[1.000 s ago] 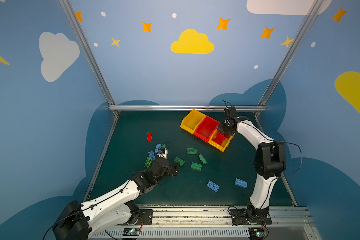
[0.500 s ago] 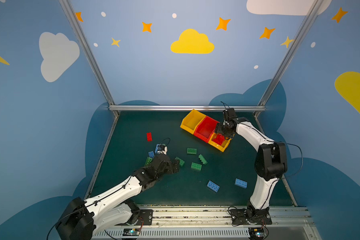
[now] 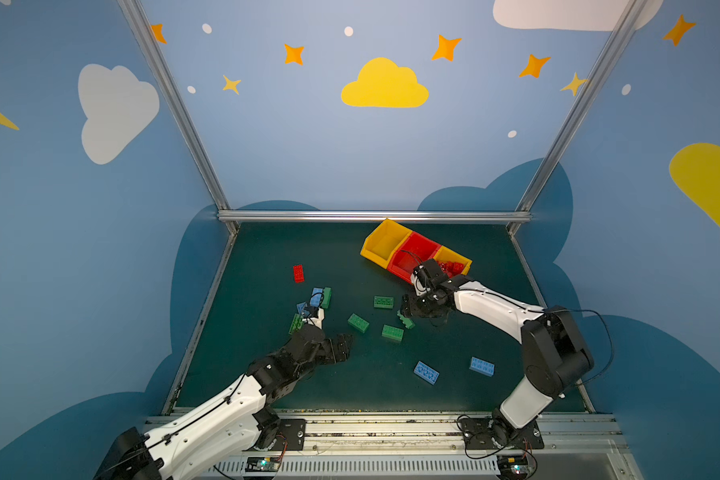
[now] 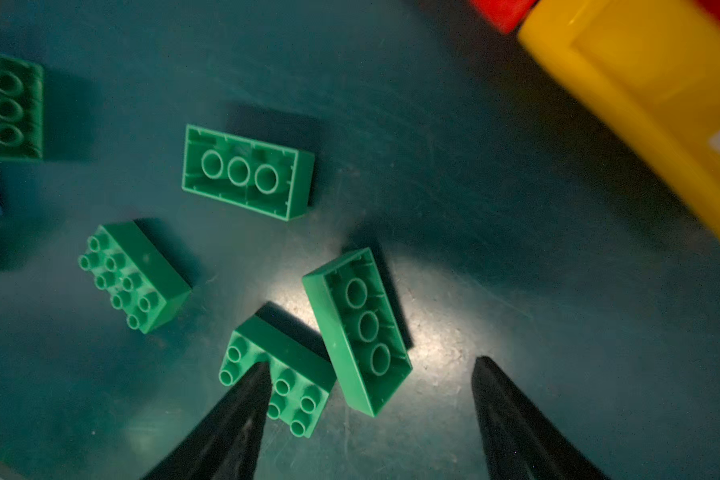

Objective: Sort the legos into containers by color
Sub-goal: 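Lower the right gripper onto a green brick among the green bricks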

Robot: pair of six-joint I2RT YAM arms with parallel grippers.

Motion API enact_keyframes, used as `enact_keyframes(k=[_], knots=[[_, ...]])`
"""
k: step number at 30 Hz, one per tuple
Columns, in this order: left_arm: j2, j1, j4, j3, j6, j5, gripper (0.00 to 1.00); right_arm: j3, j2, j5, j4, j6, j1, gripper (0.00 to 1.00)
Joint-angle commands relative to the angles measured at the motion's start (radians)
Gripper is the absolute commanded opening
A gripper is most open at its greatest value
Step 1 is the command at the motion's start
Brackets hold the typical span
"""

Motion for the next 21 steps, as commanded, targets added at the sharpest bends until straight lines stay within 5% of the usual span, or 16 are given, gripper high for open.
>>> enact_keyframes(k=[1, 13, 21], knots=[[-0.073, -0.009, -0.063, -0.014, -0.024, -0.023, 1.0, 0.003, 0.027, 0.012, 0.038, -0.011, 0.014, 0.73], [-0.245, -0.011, -0.135, -0.067, -0.037, -0.066, 1.0, 0.076, 0.163, 0.005, 0.027, -0.008, 0.025, 0.56], [-0.235, -0.009, -0.061, -0.105, -0.034, -0.086, 1.0, 0.089, 0.179, 0.029, -0.013, -0.024, 0.026, 0.29]])
